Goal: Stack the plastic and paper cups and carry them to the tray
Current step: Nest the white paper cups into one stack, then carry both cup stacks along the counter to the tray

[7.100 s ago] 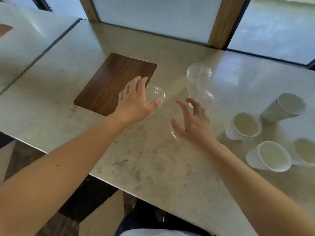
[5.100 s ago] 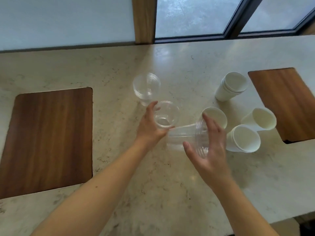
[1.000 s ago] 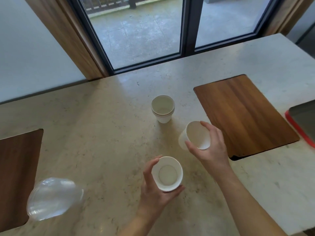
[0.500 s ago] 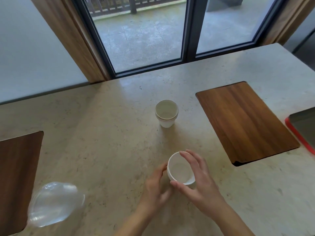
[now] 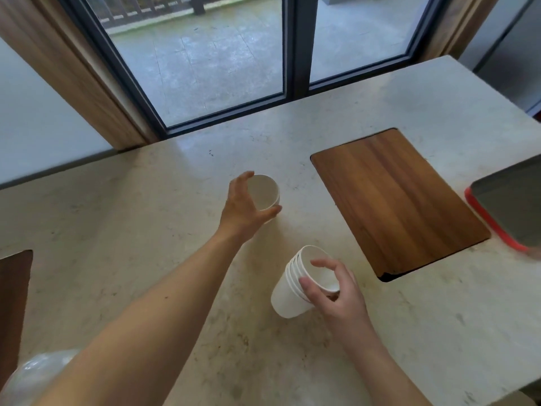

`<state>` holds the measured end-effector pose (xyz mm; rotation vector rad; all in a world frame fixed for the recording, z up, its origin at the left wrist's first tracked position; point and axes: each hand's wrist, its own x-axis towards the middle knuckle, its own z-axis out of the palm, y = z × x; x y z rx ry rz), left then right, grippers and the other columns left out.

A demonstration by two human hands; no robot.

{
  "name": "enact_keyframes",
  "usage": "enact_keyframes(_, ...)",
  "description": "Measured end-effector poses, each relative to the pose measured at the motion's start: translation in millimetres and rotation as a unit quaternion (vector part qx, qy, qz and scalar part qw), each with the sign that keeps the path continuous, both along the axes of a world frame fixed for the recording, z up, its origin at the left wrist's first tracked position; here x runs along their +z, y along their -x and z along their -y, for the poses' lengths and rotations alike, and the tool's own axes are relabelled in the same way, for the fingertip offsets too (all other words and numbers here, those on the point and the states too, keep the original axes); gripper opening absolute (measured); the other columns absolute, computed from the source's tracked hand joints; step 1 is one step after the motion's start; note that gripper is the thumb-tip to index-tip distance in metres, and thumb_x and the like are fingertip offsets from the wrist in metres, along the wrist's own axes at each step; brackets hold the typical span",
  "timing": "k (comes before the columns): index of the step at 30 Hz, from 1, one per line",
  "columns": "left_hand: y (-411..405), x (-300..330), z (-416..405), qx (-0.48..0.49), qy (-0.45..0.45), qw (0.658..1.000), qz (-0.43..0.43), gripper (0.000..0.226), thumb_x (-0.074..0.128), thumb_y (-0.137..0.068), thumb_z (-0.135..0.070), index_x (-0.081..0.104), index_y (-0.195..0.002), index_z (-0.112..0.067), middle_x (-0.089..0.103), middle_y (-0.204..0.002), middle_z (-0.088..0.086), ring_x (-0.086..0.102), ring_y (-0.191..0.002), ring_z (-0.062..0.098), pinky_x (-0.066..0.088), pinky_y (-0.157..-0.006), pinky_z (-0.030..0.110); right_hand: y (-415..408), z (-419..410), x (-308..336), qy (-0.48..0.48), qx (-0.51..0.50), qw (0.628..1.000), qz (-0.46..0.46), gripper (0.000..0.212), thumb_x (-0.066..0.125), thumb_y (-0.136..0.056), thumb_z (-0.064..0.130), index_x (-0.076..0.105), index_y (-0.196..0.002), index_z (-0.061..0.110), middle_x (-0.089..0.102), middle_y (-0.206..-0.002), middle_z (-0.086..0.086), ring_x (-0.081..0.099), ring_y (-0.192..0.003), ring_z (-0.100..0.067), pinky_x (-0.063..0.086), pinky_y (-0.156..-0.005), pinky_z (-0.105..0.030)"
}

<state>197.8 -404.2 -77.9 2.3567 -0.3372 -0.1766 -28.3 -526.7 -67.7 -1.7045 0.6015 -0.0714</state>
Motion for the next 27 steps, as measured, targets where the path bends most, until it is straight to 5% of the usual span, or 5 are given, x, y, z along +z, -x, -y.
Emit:
enact_keyframes(8, 90, 15, -47, -0.078, -0.019, 0.996, -0.031, 0.099, 0.080, -0.058, -0.066, 0.035, -0.142, -0.039, 0.045, -0.140, -0.018, 0.045, -0.116, 0.000, 0.039, -0.088, 0.024, -3, 18, 64, 0.004, -0.070, 0.990, 0.119, 0.047, 0.068, -0.076, 0.066, 0.061, -0.117, 0.044, 0.059, -0.128, 0.013, 0.056, -0.118, 0.000, 0.052, -0.080, -0.020)
enact_keyframes(16, 169, 14, -84, -0.010, 0.081, 0.993, -0.090, 0.091, 0.086, -0.056, -0.054, 0.038, -0.133, -0.052, 0.059, -0.122, -0.028, 0.061, -0.105, -0.007, 0.053, -0.080, 0.022, -11, -40, 61, 0.079, 0.114, 0.982, 0.126, 0.051, 0.072, -0.072, 0.059, 0.062, -0.115, 0.032, 0.055, -0.126, 0.003, 0.049, -0.118, 0.008, 0.043, -0.088, -0.008)
enact_keyframes(20, 184, 0, -99, 0.000, 0.076, 0.990, -0.120, 0.084, 0.084, -0.068, -0.045, 0.040, -0.138, -0.038, 0.059, -0.125, -0.022, 0.061, -0.111, 0.001, 0.046, -0.083, 0.016, -9, -60, 27, 0.181, 0.198, 0.955, 0.129, 0.081, 0.083, -0.075, 0.042, 0.038, -0.142, 0.032, 0.042, -0.142, 0.003, 0.039, -0.123, 0.016, 0.032, -0.092, 0.000)
enact_keyframes(25, 230, -20, -148, 0.175, 0.103, 0.976, -0.084, 0.032, 0.080, -0.085, -0.026, 0.062, -0.112, -0.028, 0.071, -0.102, -0.012, 0.066, -0.088, 0.002, 0.050, -0.072, 0.017, -4, -57, -21, 0.049, 0.155, 0.982, 0.097, 0.115, 0.091, -0.067, 0.036, 0.011, -0.148, 0.050, 0.033, -0.139, 0.042, 0.049, -0.122, 0.007, 0.047, -0.089, -0.015)
enact_keyframes(27, 256, -27, -173, 0.279, 0.134, 0.947, -0.086, 0.023, 0.079, -0.086, -0.017, 0.064, -0.100, -0.027, 0.072, -0.086, -0.006, 0.065, -0.074, 0.004, 0.049, -0.065, 0.016, -4, -61, -40, 0.031, 0.163, 0.984, 0.065, 0.107, 0.092, -0.070, 0.019, 0.017, -0.136, 0.058, 0.042, -0.131, 0.031, 0.056, -0.118, -0.005, 0.053, -0.085, -0.026)
